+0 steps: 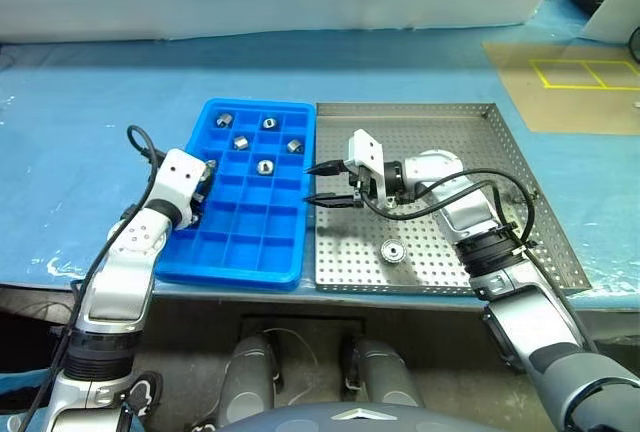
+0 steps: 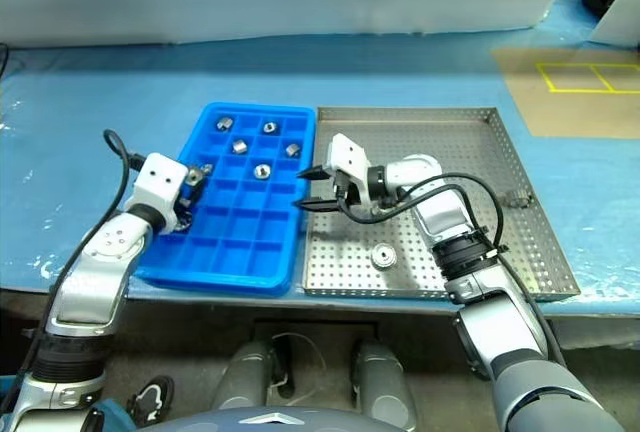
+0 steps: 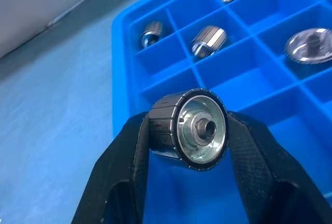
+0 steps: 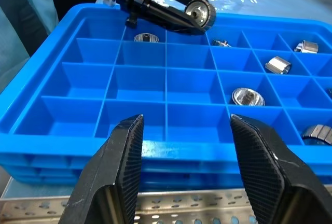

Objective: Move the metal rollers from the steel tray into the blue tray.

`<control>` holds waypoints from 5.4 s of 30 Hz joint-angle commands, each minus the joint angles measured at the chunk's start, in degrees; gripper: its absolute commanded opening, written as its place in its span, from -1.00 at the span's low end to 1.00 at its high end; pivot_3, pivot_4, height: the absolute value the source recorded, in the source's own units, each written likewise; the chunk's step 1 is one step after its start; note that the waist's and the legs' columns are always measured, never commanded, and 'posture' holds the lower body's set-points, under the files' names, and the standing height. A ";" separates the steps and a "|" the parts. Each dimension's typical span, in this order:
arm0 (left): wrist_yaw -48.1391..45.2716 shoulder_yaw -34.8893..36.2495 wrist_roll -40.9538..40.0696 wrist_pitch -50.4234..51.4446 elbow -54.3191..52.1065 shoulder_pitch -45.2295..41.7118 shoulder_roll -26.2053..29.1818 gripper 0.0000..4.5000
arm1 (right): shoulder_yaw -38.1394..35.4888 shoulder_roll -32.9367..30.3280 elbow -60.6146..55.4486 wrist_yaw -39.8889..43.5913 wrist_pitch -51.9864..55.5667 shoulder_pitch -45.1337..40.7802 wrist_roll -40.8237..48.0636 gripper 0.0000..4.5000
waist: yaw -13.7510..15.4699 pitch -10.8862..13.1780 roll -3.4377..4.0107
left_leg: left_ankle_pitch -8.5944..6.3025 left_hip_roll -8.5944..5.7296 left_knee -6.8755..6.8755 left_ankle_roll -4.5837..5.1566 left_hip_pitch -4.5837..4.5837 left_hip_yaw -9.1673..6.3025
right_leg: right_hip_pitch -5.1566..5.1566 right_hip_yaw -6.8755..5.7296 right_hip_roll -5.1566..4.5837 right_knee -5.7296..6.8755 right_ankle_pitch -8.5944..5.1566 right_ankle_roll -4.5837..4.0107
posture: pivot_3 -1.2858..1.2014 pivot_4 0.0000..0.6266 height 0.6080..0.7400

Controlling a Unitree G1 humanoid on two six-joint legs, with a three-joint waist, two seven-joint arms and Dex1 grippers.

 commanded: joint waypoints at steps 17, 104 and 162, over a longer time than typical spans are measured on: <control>-2.22 -3.05 -1.78 0.84 -1.26 1.28 -0.46 0.72 | -1.49 -0.64 -4.29 -1.78 1.17 0.52 0.71 0.20 | -0.11 -0.01 0.02 | 0.00 -0.01 -0.02 -0.01 0.03 0.03 | 0.00 0.03 -0.01 -0.01 0.00 0.00 | -0.22 -0.52 1.00; -55.00 -24.90 0.37 -44.75 58.56 -39.90 -8.60 -0.04 | -17.05 -20.27 -36.45 -20.40 16.74 29.94 6.61 0.20 | -26.81 -0.12 0.14 | -1.10 -1.19 0.49 1.94 -0.25 -0.07 | 1.30 -0.42 -1.12 -2.05 -0.10 1.56 | -0.69 -0.52 1.00; -8.82 11.63 -12.53 -1.49 -30.22 36.93 -1.55 -0.04 | -1.49 -5.89 -3.97 3.57 0.52 2.73 0.22 0.20 | -2.98 0.06 -0.07 | -0.51 -0.98 0.08 0.85 0.13 0.23 | 0.25 0.32 -1.02 -0.07 -0.16 1.01 | -0.21 -0.52 1.00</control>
